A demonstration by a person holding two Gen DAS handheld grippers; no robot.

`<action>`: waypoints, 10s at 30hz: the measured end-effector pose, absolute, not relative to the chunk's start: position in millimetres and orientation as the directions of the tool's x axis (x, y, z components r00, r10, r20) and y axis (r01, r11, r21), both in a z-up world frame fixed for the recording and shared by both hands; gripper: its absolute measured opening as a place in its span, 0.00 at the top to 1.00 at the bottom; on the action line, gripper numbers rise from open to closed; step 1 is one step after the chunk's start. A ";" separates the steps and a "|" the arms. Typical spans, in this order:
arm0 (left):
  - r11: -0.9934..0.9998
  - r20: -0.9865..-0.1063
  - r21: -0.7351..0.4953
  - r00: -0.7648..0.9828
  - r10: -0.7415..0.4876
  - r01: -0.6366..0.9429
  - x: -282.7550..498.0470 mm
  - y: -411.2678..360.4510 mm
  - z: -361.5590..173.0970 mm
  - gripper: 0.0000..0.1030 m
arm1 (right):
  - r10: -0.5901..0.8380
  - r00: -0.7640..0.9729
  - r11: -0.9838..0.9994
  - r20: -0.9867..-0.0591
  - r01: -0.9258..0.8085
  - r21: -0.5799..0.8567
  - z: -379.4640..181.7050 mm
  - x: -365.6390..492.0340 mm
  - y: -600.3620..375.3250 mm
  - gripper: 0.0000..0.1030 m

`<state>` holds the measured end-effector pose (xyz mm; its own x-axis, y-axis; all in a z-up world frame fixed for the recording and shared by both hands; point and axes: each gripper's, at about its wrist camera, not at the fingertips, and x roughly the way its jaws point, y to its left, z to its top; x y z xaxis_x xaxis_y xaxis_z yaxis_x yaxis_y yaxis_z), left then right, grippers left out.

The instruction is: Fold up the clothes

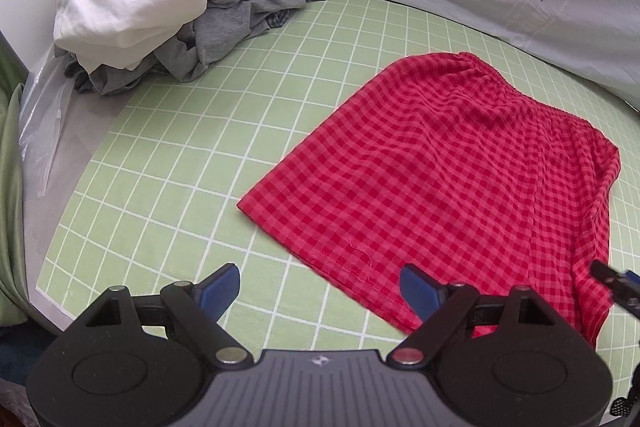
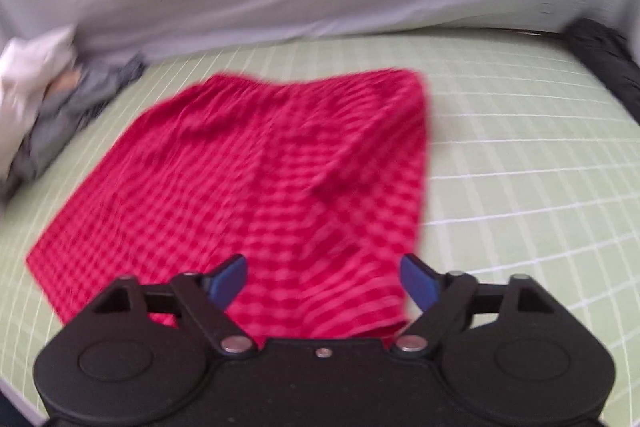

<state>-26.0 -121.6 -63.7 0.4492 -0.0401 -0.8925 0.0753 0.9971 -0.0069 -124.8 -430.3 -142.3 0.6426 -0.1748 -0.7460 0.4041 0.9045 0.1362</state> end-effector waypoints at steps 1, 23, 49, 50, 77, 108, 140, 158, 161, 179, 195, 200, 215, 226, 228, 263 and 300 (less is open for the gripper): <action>0.997 -0.894 -0.007 0.447 -0.041 0.078 -26.2 -122.4 -64.0 0.15 | -0.191 0.640 0.889 -0.744 0.434 0.144 -142.0 -129.9 -438.0 0.18; 0.999 -0.899 -0.008 0.437 -0.022 0.034 -64.7 -165.4 -68.6 0.15 | -0.362 0.524 0.822 -0.771 0.569 0.000 -133.3 -202.1 -507.4 0.97; 0.990 -0.922 -0.015 0.385 0.041 -0.141 8.1 -91.5 -96.1 0.14 | -0.273 0.498 0.829 -0.823 0.557 0.062 -159.4 -155.3 -496.2 0.00; 0.991 -0.925 -0.011 0.377 0.041 -0.133 17.5 -88.4 -100.3 0.14 | -0.276 0.490 0.828 -0.827 0.558 0.054 -159.5 -150.5 -494.0 0.00; 0.991 -0.926 -0.121 0.367 -0.091 -0.060 77.9 -93.7 -115.2 0.97 | -0.354 0.358 0.773 -0.864 0.632 -0.054 -155.5 -138.8 -494.9 0.00; 0.990 -0.900 -0.108 0.415 -0.137 0.092 -84.4 -285.1 -83.9 0.28 | -0.126 0.630 0.933 -0.767 0.338 0.125 -141.8 -170.9 -538.8 0.00; 0.970 -0.875 -0.178 0.425 -0.234 0.167 -46.4 -213.5 -65.7 0.28 | -0.048 0.790 0.940 -0.611 0.243 0.240 -90.2 -154.9 -473.7 0.98; 0.979 -0.915 -0.146 0.358 -0.187 0.139 -64.0 -286.6 -83.3 0.27 | -0.249 0.575 0.916 -0.779 0.400 0.003 -137.4 -199.2 -554.3 0.25; 0.981 -0.911 -0.137 0.371 -0.180 0.139 -55.4 -293.0 -77.6 0.24 | -0.227 0.603 0.925 -0.765 0.379 0.025 -133.8 -183.2 -555.8 0.12; 0.982 -0.878 -0.074 0.456 -0.147 0.174 70.7 -339.1 -68.0 0.16 | -0.146 0.669 0.973 -0.728 0.229 0.016 -127.0 -45.8 -585.2 0.00; 0.986 -0.908 -0.061 0.401 -0.119 0.155 125.9 -359.5 -105.4 0.15 | 0.071 0.641 0.989 -0.764 0.053 0.136 -172.4 49.4 -579.5 0.94; 0.984 -0.910 -0.060 0.395 -0.123 0.169 127.7 -364.2 -111.5 0.15 | 0.050 0.721 0.991 -0.692 0.053 0.127 -143.0 33.9 -582.1 1.00; 0.979 -0.874 -0.084 0.458 -0.162 0.186 82.7 -365.1 -90.8 0.15 | -0.156 0.655 0.913 -0.739 0.381 0.145 -147.8 -45.6 -621.8 0.45; 0.987 -0.905 -0.072 0.407 -0.126 0.145 -18.7 -345.8 -95.1 0.15 | -0.074 0.537 0.935 -0.840 0.330 0.129 -176.0 -165.3 -574.9 0.61; 0.987 -0.909 -0.068 0.399 -0.121 0.146 -35.1 -345.8 -97.7 0.15 | -0.057 0.528 0.942 -0.847 0.310 0.129 -180.2 -174.9 -572.6 0.66; 0.992 -0.957 0.002 0.286 -0.036 0.129 -103.2 -359.5 -176.5 0.19 | -0.133 0.528 0.946 -0.839 0.319 0.051 -195.1 -224.7 -553.6 0.11; 0.934 -0.787 -0.329 0.508 -0.351 0.137 -22.7 -348.2 -31.8 0.97 | 0.150 0.818 0.841 -0.556 0.190 0.507 -71.9 -150.6 -596.9 0.94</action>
